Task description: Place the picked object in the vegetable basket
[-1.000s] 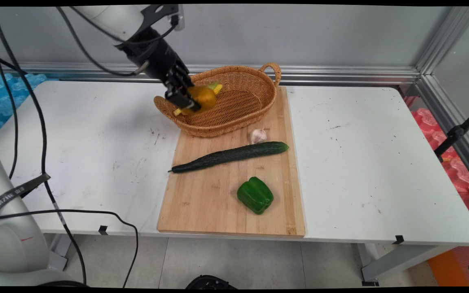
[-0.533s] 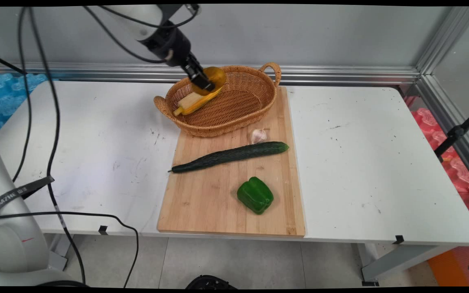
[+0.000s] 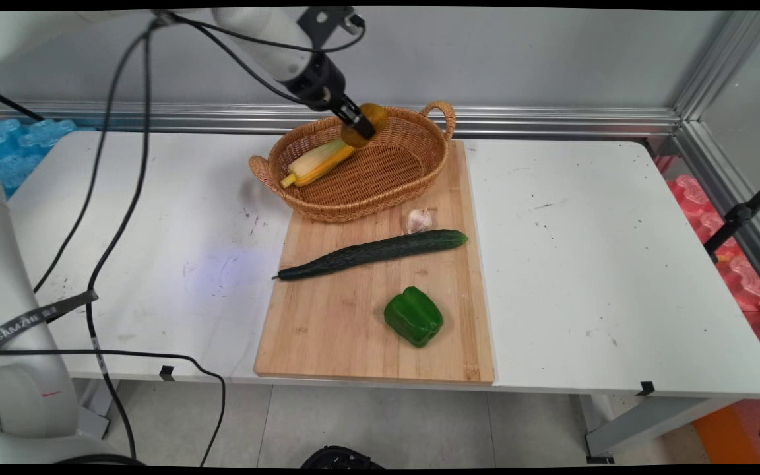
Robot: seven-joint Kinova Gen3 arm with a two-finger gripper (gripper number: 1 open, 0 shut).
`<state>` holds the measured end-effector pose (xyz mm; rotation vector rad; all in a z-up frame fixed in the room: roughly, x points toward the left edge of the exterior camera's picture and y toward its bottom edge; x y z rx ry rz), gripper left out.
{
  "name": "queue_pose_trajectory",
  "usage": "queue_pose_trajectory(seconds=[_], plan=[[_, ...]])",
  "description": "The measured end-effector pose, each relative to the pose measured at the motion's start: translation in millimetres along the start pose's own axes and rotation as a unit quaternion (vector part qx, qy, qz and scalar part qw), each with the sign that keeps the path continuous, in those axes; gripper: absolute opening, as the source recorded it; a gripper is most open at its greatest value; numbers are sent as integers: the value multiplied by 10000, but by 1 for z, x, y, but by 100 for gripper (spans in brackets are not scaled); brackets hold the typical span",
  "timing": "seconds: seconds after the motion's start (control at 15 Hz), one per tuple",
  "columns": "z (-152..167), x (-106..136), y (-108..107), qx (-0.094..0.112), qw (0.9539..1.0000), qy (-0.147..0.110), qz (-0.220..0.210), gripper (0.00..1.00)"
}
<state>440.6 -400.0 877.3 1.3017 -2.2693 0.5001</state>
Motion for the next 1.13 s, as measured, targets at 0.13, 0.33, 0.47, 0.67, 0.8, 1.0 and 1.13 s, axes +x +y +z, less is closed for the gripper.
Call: queue_pose_trajectory(seconds=[0.13,0.33,0.47,0.67,0.8,1.0,1.13], plan=[[23,4,0,44,9999,-10,-90,0],[57,9,2,81,9998,-72,-194,0],[76,12,3,82,9996,-112,-239,0],[104,16,5,81,9993,-172,-312,0],[118,19,5,85,9992,-200,-339,0],[129,22,3,79,9992,-227,-321,100],[130,25,1,83,9993,-209,-304,100]])
